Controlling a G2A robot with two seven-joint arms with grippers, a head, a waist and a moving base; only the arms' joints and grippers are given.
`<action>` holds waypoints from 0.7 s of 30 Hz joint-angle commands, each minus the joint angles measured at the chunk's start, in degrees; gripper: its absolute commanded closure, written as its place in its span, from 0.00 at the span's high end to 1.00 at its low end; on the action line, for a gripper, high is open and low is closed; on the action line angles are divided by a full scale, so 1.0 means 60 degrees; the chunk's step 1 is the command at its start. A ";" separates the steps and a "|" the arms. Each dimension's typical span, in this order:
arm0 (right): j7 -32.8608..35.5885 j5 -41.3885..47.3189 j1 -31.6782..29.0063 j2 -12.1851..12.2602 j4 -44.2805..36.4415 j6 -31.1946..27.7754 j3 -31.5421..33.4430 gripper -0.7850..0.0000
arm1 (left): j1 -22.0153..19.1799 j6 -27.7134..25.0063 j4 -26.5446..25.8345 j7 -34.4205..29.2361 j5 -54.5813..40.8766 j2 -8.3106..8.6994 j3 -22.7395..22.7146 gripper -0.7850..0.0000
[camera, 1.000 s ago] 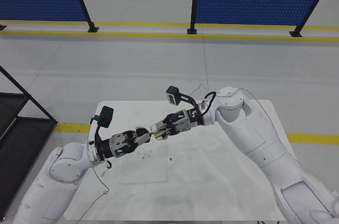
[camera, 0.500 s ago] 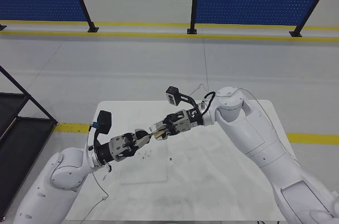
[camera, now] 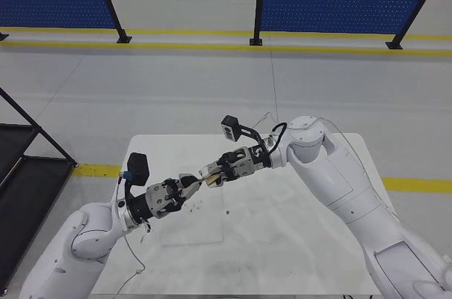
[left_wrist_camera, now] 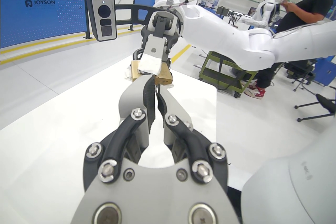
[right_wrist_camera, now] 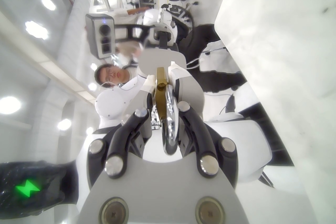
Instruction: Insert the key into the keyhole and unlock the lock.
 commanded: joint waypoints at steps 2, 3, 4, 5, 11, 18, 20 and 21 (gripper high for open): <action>0.0003 -0.0004 -0.0003 -0.0001 0.0003 -0.0006 0.0001 0.00 | 0.0065 0.0025 -0.0051 0.0250 0.0388 -0.0024 0.0012 0.00; 0.0004 -0.0006 -0.0007 -0.0001 0.0004 -0.0009 0.0002 0.00 | 0.0087 0.0051 -0.0065 0.0363 0.0536 -0.0034 0.0009 0.00; 0.0001 -0.0008 -0.0012 0.0000 0.0004 -0.0012 0.0007 0.00 | 0.0128 0.0103 -0.0103 0.0508 0.0786 -0.0049 0.0012 0.00; -0.0010 -0.0007 -0.0019 0.0000 0.0001 -0.0015 0.0011 0.00 | 0.0164 0.0134 -0.0132 0.0634 0.0954 -0.0062 0.0025 0.00; 0.0009 -0.0028 -0.0037 0.0004 -0.0018 -0.0011 0.0017 0.00 | 0.0390 0.0191 -0.0149 0.1326 0.1710 -0.0124 0.0087 0.00; 0.0011 -0.0037 -0.0044 0.0004 -0.0022 -0.0010 0.0026 0.00 | 0.0871 -0.0140 -0.0075 0.2183 0.2418 -0.0158 -0.0178 0.00; 0.0021 -0.0042 -0.0045 0.0003 -0.0027 -0.0007 0.0021 0.00 | 0.0948 -0.0204 -0.0059 0.2313 0.2465 -0.0165 -0.0226 0.00; 0.0027 -0.0045 -0.0044 0.0002 -0.0026 -0.0006 0.0019 0.00 | 0.0975 -0.0227 -0.0058 0.2371 0.2472 -0.0169 -0.0239 0.00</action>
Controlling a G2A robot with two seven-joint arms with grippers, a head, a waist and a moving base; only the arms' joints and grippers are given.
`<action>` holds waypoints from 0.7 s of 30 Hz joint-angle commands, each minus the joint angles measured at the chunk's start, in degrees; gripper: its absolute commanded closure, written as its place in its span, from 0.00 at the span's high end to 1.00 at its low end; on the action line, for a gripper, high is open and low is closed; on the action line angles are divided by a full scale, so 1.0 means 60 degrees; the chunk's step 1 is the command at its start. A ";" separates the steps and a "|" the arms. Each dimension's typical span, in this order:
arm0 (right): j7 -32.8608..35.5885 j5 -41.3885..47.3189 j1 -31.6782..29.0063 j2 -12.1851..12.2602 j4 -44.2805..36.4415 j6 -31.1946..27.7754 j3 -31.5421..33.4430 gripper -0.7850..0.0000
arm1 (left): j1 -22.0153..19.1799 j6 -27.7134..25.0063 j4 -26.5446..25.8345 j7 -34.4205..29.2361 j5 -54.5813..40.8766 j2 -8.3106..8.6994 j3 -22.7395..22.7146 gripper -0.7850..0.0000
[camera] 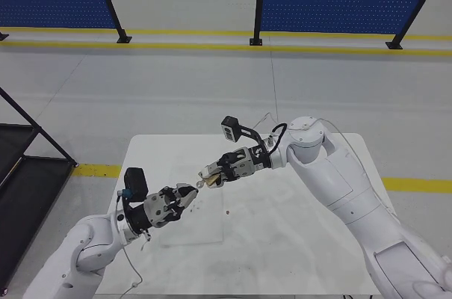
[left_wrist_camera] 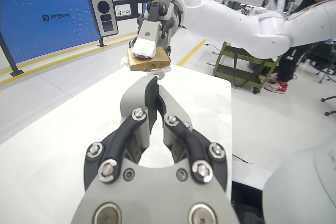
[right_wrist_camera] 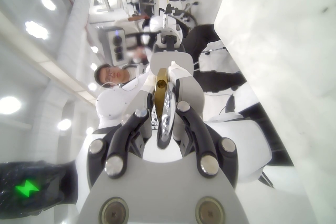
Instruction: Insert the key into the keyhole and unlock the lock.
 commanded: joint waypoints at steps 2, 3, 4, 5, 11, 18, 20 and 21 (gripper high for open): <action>0.0007 0.0005 -0.0006 -0.0004 -0.0001 0.0010 -0.0008 0.00 | 0.0062 -0.0013 0.0006 0.0153 0.0014 -0.0014 -0.0033 0.00; 0.0007 0.0010 -0.0006 -0.0005 -0.0002 0.0016 -0.0008 0.00 | 0.0062 0.0024 -0.0012 0.0159 0.0015 -0.0019 -0.0029 0.15; 0.0006 0.0009 -0.0008 -0.0005 -0.0003 0.0017 -0.0009 0.00 | 0.0043 0.0062 -0.0039 0.0151 0.0008 -0.0023 -0.0015 0.30; 0.0004 0.0008 -0.0009 -0.0006 -0.0004 0.0016 -0.0009 0.00 | -0.0006 0.0150 -0.0065 0.0098 -0.0013 -0.0031 0.0031 0.40; -0.0020 -0.0009 -0.0026 -0.0005 -0.0019 -0.0003 0.0000 0.00 | -0.0223 0.0429 -0.0101 -0.0090 -0.0187 -0.0060 0.0201 1.00; -0.0033 -0.0033 -0.0084 0.0016 -0.0036 0.0005 0.0041 0.00 | -0.0278 0.0668 -0.0039 -0.0166 -0.0337 -0.0081 0.0139 1.00; -0.0035 -0.0049 -0.0103 0.0025 -0.0054 0.0014 0.0054 0.00 | -0.0264 0.0684 0.0017 -0.0163 -0.0403 -0.0083 0.0046 1.00; -0.0036 -0.0059 -0.0106 0.0027 -0.0058 0.0022 0.0056 0.00 | -0.0254 0.0696 0.0028 -0.0159 -0.0420 -0.0083 0.0012 1.00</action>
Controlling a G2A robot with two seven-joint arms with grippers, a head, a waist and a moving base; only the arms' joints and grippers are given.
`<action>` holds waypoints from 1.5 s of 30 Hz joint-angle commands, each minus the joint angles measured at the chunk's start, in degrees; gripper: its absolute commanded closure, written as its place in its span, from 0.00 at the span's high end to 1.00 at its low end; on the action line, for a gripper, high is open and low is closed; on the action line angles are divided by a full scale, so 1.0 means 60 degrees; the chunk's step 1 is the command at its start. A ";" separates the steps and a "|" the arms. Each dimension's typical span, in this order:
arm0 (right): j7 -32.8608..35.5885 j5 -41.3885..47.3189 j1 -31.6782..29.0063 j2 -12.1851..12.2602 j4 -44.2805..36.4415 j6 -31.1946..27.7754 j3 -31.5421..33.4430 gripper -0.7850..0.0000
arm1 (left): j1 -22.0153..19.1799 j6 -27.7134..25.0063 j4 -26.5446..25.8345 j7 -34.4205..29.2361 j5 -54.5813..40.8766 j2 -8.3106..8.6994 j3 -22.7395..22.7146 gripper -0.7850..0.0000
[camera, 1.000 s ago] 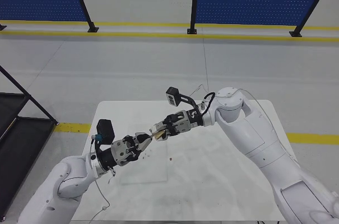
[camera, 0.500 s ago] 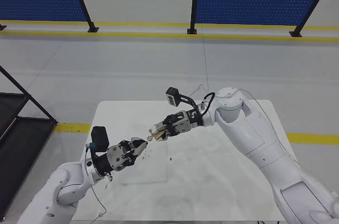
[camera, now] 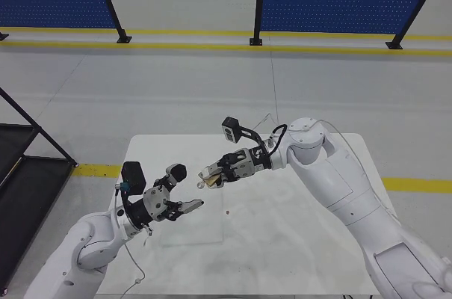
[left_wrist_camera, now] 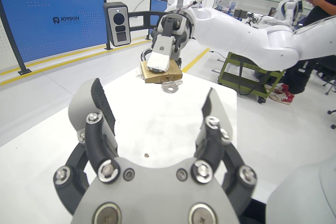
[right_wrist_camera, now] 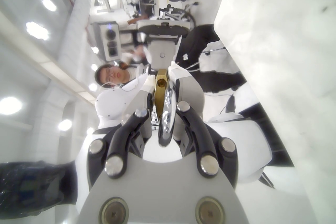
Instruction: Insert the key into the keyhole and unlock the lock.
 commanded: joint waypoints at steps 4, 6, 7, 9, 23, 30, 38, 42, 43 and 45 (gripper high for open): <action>-0.0012 -0.0012 -0.0041 0.0015 -0.0024 0.0024 0.0027 0.00 | 0.0118 0.0003 0.0090 0.0047 -0.0093 0.0000 -0.0292 1.00; -0.0017 -0.0034 -0.0055 0.0025 -0.0016 0.0024 0.0041 0.00 | 0.0187 -0.0005 0.0115 0.0078 -0.0133 -0.0001 -0.0397 1.00; -0.0023 -0.0036 -0.0068 0.0032 -0.0011 0.0012 0.0060 0.00 | 0.0225 -0.0014 0.0131 0.0081 -0.0142 0.0000 -0.0475 1.00; -0.0038 -0.0036 -0.0091 0.0054 0.0006 0.0020 0.0119 0.00 | 0.0305 -0.0078 0.0198 0.0101 -0.0209 0.0004 -0.0644 1.00; -0.0195 -0.0117 -0.0151 0.0207 -0.0099 -0.0056 0.0584 0.00 | 0.0559 0.0072 0.0728 0.0182 -0.0640 -0.0002 -0.1349 1.00; -0.0195 -0.0117 -0.0151 0.0207 -0.0099 -0.0056 0.0584 0.00 | 0.0559 0.0072 0.0728 0.0182 -0.0640 -0.0002 -0.1349 1.00; -0.0683 -0.0934 -0.0871 0.0478 0.0366 -0.0591 0.0939 0.00 | 0.0559 0.0072 0.0728 0.0182 -0.0640 -0.0002 -0.1349 1.00; -0.0973 -0.1340 -0.1202 0.0559 0.0555 -0.0866 0.0952 0.00 | 0.0559 0.0072 0.0728 0.0182 -0.0640 -0.0002 -0.1349 1.00; -0.1106 -0.1510 -0.1280 0.0573 0.0640 -0.0942 0.0923 0.00 | 0.0559 0.0072 0.0728 0.0182 -0.0640 -0.0002 -0.1349 1.00; -0.1281 -0.1668 -0.1410 0.0583 0.0744 -0.1158 0.0882 0.00 | 0.0559 0.0072 0.0728 0.0182 -0.0640 -0.0002 -0.1349 1.00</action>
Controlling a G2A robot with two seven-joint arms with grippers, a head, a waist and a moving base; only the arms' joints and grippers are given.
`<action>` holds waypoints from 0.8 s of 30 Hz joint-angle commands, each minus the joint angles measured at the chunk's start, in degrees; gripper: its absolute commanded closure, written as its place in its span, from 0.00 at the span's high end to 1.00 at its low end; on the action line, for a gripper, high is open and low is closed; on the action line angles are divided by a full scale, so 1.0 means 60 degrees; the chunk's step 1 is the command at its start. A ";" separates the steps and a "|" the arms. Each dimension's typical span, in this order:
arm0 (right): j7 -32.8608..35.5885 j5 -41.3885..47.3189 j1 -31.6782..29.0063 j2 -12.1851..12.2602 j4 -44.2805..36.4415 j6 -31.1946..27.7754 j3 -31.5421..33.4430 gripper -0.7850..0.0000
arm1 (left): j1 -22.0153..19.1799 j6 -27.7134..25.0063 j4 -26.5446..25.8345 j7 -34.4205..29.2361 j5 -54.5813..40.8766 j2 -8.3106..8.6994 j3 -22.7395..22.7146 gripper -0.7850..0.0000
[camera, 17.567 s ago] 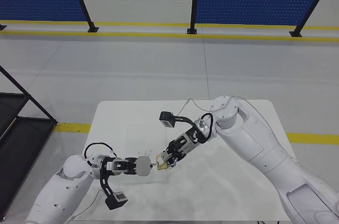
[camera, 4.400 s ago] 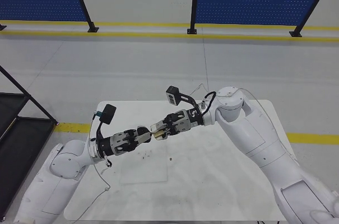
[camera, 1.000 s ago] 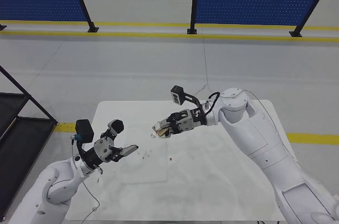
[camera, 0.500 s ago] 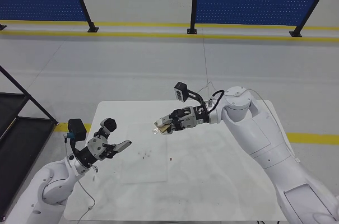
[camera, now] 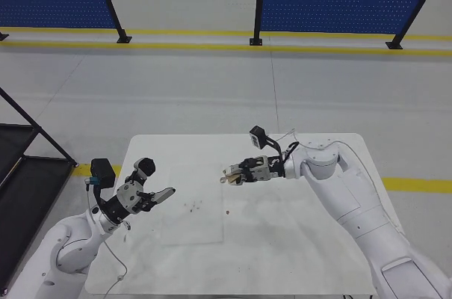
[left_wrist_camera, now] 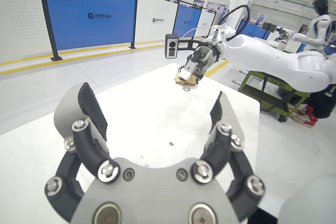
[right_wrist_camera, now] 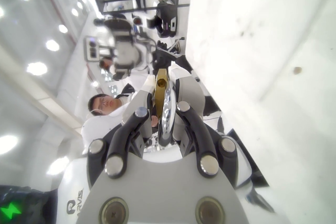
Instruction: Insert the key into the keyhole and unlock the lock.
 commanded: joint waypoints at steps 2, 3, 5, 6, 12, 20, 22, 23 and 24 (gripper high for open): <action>-0.0325 -0.0293 -0.0168 0.0006 0.0182 -0.0337 -0.0081 0.00 | 0.0000 0.0000 0.0000 0.0000 0.0000 0.0000 0.0000 1.00; -0.0463 -0.0490 -0.0207 0.0010 0.0256 -0.0457 -0.0131 0.00 | 0.0000 0.0000 0.0000 0.0000 0.0000 0.0000 0.0000 1.00; -0.0695 -0.0807 -0.0272 0.0004 0.0375 -0.0577 -0.0246 0.00 | 0.0000 0.0000 0.0000 0.0000 0.0000 0.0000 0.0000 1.00; -0.0788 -0.0913 -0.0295 0.0000 0.0452 -0.0622 -0.0287 0.00 | 0.0000 0.0000 0.0000 0.0000 0.0000 0.0000 0.0000 1.00; -0.1541 -0.2200 -0.0242 -0.0021 0.0855 0.0007 -0.0705 0.00 | 0.0000 0.0000 0.0000 0.0000 0.0000 0.0000 0.0000 1.00; -0.2079 -0.3249 -0.0250 -0.0017 0.0869 0.0945 -0.0987 0.00 | 0.0000 0.0000 0.0000 0.0000 0.0000 0.0000 0.0000 1.00; -0.2164 -0.3393 -0.0290 -0.0013 0.0825 0.1042 -0.1016 0.00 | 0.0000 0.0000 0.0000 0.0000 0.0000 0.0000 0.0000 1.00; -0.2206 -0.3492 -0.0306 -0.0009 0.0806 0.1092 -0.1035 0.00 | 0.0000 0.0000 0.0000 0.0000 0.0000 0.0000 0.0000 1.00; -0.2223 -0.3549 -0.0321 -0.0006 0.0800 0.1131 -0.1047 0.00 | 0.0000 0.0000 0.0000 0.0000 0.0000 0.0000 0.0000 1.00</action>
